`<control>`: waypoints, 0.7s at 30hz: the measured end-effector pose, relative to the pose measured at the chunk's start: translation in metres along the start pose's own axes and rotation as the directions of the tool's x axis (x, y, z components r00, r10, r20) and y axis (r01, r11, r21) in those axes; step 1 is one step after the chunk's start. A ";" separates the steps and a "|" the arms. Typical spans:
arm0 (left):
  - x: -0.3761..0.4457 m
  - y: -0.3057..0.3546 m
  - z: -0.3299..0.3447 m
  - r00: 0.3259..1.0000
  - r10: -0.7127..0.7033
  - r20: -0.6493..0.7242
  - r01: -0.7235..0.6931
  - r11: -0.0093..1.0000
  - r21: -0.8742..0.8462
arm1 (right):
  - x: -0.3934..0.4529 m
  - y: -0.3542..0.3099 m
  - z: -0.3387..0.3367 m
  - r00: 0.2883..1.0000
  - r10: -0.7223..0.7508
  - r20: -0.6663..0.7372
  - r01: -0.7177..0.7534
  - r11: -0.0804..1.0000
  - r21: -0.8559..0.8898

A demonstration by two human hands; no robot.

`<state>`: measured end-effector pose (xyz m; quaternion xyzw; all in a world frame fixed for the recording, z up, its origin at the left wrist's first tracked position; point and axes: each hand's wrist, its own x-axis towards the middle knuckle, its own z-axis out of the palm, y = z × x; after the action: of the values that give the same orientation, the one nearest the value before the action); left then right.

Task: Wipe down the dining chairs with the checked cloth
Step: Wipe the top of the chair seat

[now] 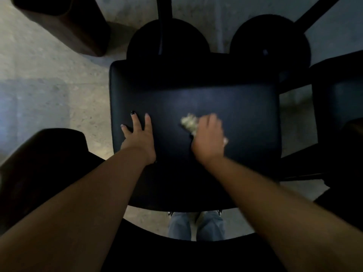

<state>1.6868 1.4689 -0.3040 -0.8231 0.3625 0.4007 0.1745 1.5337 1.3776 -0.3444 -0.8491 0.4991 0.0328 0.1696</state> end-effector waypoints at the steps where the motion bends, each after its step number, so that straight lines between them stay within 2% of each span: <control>1: 0.000 0.000 -0.004 1.000 -0.002 0.010 0.002 1.000 0.003 | -0.022 -0.010 0.008 0.995 -0.087 0.054 0.086 0.996 0.014; 4: -0.001 -0.003 -0.015 0.999 0.006 0.051 -0.006 1.000 0.004 | -0.049 -0.019 0.012 0.958 -0.209 0.196 0.209 0.978 0.023; 6: -0.006 -0.002 -0.019 0.997 0.045 0.060 -0.042 0.998 -0.052 | -0.041 -0.019 -0.005 0.911 -0.212 0.354 0.172 0.975 0.141; 7: -0.011 0.003 -0.021 0.995 0.084 0.055 -0.078 0.991 -0.111 | -0.035 -0.018 -0.017 0.880 -0.194 0.434 0.063 0.953 0.298; 8: -0.018 0.009 -0.024 0.990 0.136 0.034 -0.127 0.974 -0.186 | -0.029 -0.017 -0.033 0.845 -0.150 0.513 -0.118 0.884 0.453; 10: -0.037 0.026 -0.031 0.975 0.220 -0.041 -0.221 0.915 -0.338 | -0.019 -0.014 -0.066 0.785 -0.097 0.612 -0.430 0.627 0.650; 12: -0.058 0.041 -0.042 0.962 0.241 -0.129 -0.273 0.810 -0.520 | -0.016 -0.004 -0.096 0.786 -0.032 0.618 -0.549 0.425 0.720; 15: -0.087 0.055 -0.060 0.963 0.218 -0.161 -0.260 0.579 -0.773 | -0.023 0.007 -0.144 0.786 0.008 0.618 -0.606 0.207 0.768; 16: -0.097 0.058 -0.067 0.964 0.220 -0.150 -0.239 0.469 -0.850 | -0.026 0.009 -0.158 0.794 0.020 0.608 -0.601 0.180 0.779; 18: -0.120 0.067 -0.082 0.958 0.239 -0.157 -0.220 0.265 -0.939 | -0.034 0.015 -0.186 0.822 0.042 0.568 -0.564 0.199 0.801; 19: -0.132 0.070 -0.088 0.949 0.233 -0.214 -0.265 0.215 -0.940 | -0.039 0.016 -0.198 0.833 0.058 0.550 -0.549 0.204 0.811; 21: -0.151 0.076 -0.099 0.913 0.200 -0.356 -0.396 0.221 -0.891 | -0.049 0.020 -0.220 0.847 0.097 0.523 -0.532 0.191 0.825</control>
<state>1.6206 1.4292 -0.1243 -0.7067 0.2157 0.4923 -0.4601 1.4670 1.3388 -0.1313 -0.4248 0.5412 -0.0859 0.7206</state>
